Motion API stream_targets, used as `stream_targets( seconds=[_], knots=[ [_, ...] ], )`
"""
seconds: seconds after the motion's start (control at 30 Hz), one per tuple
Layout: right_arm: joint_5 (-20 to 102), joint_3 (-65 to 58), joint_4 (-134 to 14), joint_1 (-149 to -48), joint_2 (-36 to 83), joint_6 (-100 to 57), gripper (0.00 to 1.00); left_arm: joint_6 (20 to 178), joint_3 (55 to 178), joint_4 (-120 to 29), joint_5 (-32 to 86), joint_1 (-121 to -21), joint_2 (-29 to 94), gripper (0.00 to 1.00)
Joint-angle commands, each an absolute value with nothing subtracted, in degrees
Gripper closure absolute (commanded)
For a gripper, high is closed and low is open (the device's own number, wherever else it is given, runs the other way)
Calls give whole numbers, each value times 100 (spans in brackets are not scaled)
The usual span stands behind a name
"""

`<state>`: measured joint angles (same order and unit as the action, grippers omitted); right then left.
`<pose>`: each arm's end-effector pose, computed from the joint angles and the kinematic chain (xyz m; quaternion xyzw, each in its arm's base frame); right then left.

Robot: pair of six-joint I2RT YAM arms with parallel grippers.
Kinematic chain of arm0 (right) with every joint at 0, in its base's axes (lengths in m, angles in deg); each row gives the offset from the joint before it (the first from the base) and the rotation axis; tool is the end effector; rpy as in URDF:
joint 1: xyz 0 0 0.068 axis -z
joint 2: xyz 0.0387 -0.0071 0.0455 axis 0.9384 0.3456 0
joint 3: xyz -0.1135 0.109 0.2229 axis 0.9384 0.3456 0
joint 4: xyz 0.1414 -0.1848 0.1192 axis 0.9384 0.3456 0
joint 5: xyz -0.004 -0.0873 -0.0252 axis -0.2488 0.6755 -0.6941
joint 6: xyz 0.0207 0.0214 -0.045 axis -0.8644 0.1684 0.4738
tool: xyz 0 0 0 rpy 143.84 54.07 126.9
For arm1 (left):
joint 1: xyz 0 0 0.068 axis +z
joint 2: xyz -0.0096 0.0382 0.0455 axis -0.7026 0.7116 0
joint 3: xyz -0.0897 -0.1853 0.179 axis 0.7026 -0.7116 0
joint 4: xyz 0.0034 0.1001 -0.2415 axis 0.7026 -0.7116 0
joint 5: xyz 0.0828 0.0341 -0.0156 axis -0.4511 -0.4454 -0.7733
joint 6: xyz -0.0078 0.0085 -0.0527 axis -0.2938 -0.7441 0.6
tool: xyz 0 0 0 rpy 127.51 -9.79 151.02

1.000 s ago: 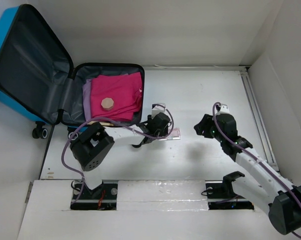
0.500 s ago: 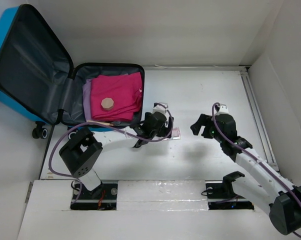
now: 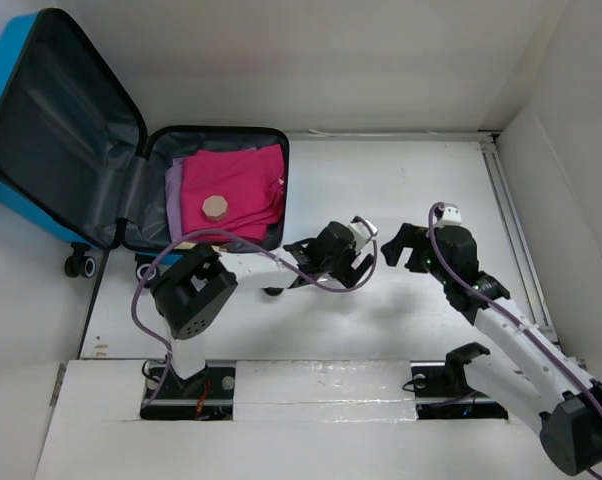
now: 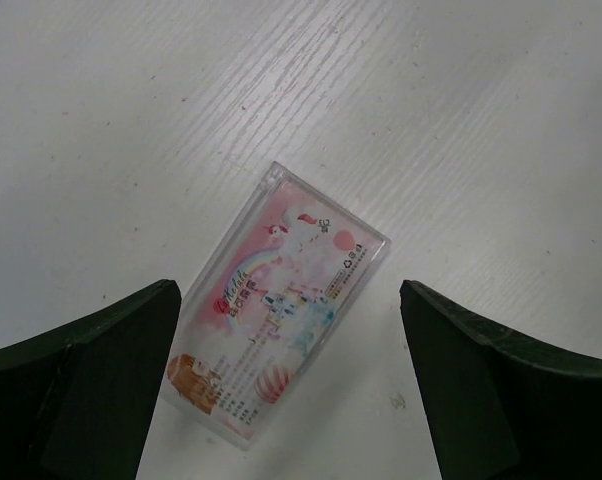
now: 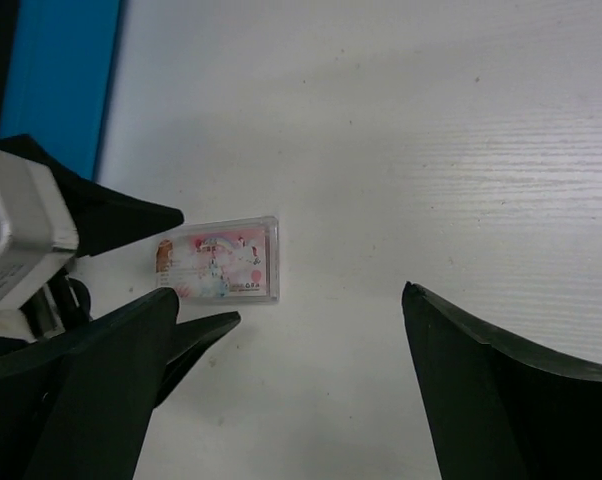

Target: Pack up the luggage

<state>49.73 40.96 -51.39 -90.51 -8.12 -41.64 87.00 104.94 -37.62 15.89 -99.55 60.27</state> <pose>0.1846 0.0692 0.2431 0.0494 0.8534 0.2030 0.4775 0.2276 -0.3208 0.1916 0.3957 0.7812 -0.2007 0.4392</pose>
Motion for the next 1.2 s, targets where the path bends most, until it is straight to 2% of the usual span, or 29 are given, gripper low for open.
stream_targets(
  seconds=[0.0,0.3,0.43,0.47,0.5,0.6,0.63,0.73,0.77,0.83,1.17],
  knots=[
    [5288,3757,-5063,-9096,-1154,-4014,0,8225,10838,-3887,2069,-9799,6163,11],
    [5666,3310,-4343,-8982,-1936,-4014,0,8277,10971,-4036,1991,-9728,6708,11],
    [5518,3204,-4342,-8982,-2121,-4014,0,8400,10971,-4036,1894,-9728,6832,18],
    [5517,3151,-4342,-8982,-2121,-4014,0,8461,10971,-4036,1894,-9728,6832,26],
    [5517,3151,-4342,-8982,-2121,-4014,0,8462,10971,-4036,1894,-9780,6832,30],
    [5456,3151,-4342,-8982,-2060,-4014,0,8602,10848,-3984,1727,-9842,6893,36],
    [5455,3151,-4412,-8982,-2007,-4014,0,8681,10848,-3984,1648,-9842,6893,47],
    [5324,3151,-4544,-8982,-1937,-4014,0,8752,10848,-4045,1481,-9842,7033,71],
    [5271,3151,-4544,-8982,-1936,-4014,0,8752,10900,-4124,1394,-9842,7034,87],
    [5218,3203,-4606,-8982,-1884,-4014,0,8805,10900,-4124,1322,-9842,7087,98],
    [5174,3256,-4598,-8929,-2042,-3962,0,9120,11058,-4230,778,-9948,6341,100]
  ],
)
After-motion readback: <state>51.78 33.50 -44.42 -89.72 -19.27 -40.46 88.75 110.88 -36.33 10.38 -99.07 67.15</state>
